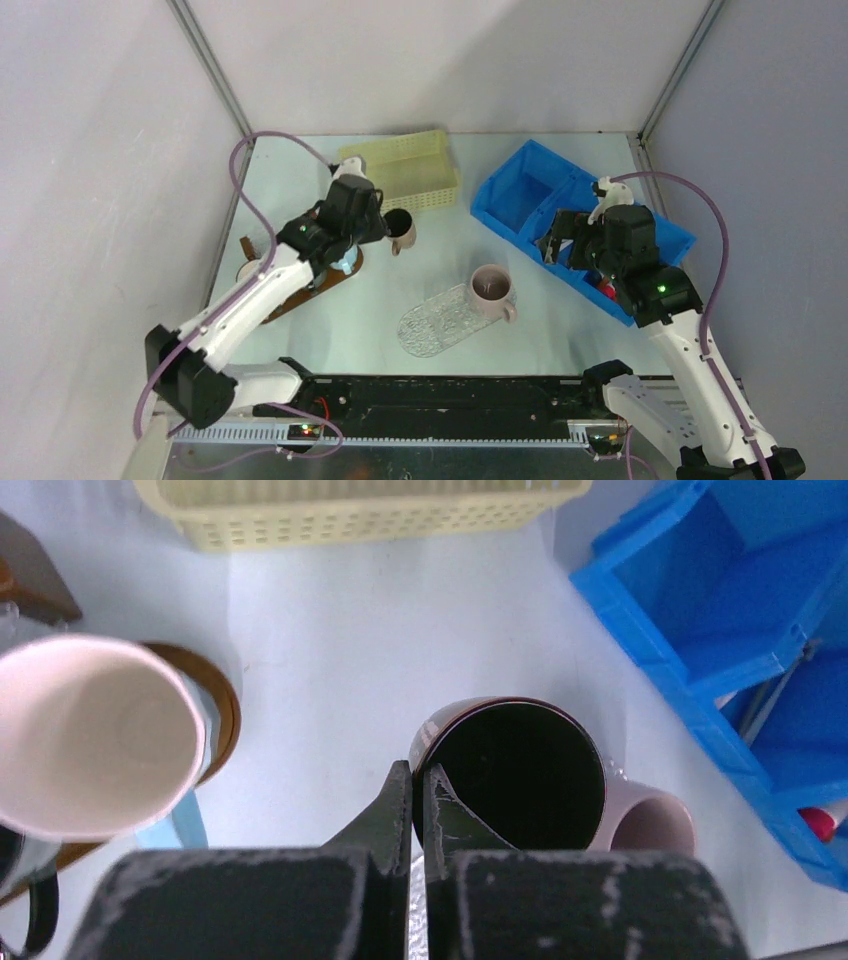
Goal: Prepare toiletry sets of a toothbrush and toothpaste on the tray
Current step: Pick up the cup from the storage box, then place the cup on the tray.
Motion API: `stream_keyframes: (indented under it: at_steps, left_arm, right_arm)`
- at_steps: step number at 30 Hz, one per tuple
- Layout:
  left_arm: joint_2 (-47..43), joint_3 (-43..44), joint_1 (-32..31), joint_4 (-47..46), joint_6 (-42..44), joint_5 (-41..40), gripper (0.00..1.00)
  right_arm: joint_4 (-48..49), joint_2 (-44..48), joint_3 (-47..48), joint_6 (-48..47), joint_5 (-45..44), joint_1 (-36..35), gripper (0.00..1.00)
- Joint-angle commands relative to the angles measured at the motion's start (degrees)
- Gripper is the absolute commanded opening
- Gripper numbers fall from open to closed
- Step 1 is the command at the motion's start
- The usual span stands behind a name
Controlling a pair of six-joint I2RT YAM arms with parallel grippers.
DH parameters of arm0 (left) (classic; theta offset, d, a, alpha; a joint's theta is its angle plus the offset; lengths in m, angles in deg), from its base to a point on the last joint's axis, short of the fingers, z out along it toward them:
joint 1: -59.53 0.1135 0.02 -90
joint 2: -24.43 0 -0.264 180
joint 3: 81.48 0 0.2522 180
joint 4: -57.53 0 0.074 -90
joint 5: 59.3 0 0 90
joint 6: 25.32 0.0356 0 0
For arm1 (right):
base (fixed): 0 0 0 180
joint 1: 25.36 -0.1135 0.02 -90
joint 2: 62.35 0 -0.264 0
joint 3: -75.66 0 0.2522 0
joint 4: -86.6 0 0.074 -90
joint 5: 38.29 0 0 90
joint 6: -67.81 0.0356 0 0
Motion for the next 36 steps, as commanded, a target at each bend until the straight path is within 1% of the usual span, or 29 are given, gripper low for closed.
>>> stream_keyframes:
  at_steps: [1,7,10,13,19,24,30,36]
  left_arm:
    - [-8.57,-4.1,-3.77,0.47,-6.05,-6.78,0.0]
    - [-14.47,-10.05,-10.5,5.18,-12.69,-13.05,0.0]
    - [-16.29,-12.85,-14.32,6.74,-17.98,-14.92,0.0]
    - [-17.31,-15.54,-18.6,8.28,-22.25,-17.59,0.0]
    - [-17.02,-16.68,-24.81,13.18,-30.36,-20.38,0.0]
    - [-15.35,-16.81,-27.68,16.9,-34.04,-19.98,0.0]
    - [-11.98,-16.51,-29.53,19.58,-35.63,-18.03,0.0]
    - [-8.74,-16.81,-31.19,18.69,-36.53,-16.79,0.0]
  right_arm:
    - [2.76,0.16,-0.11,-0.95,2.16,0.19,1.0]
    - [2.99,0.07,-0.29,-0.6,2.29,0.22,1.0]
    - [2.98,0.33,-0.73,-0.36,2.15,0.21,1.0]
    - [2.79,0.7,-1.12,-0.27,2.15,0.14,0.99]
    - [3.01,1.78,-2.34,-0.01,2.8,0.06,0.99]
    - [2.94,3.38,-2.88,-0.56,2.32,0.03,1.0]
    - [2.43,5.04,-3.41,-1.96,1.14,0.04,1.0]
    - [2.68,5.94,-4.81,-2.2,1.13,0.1,0.99]
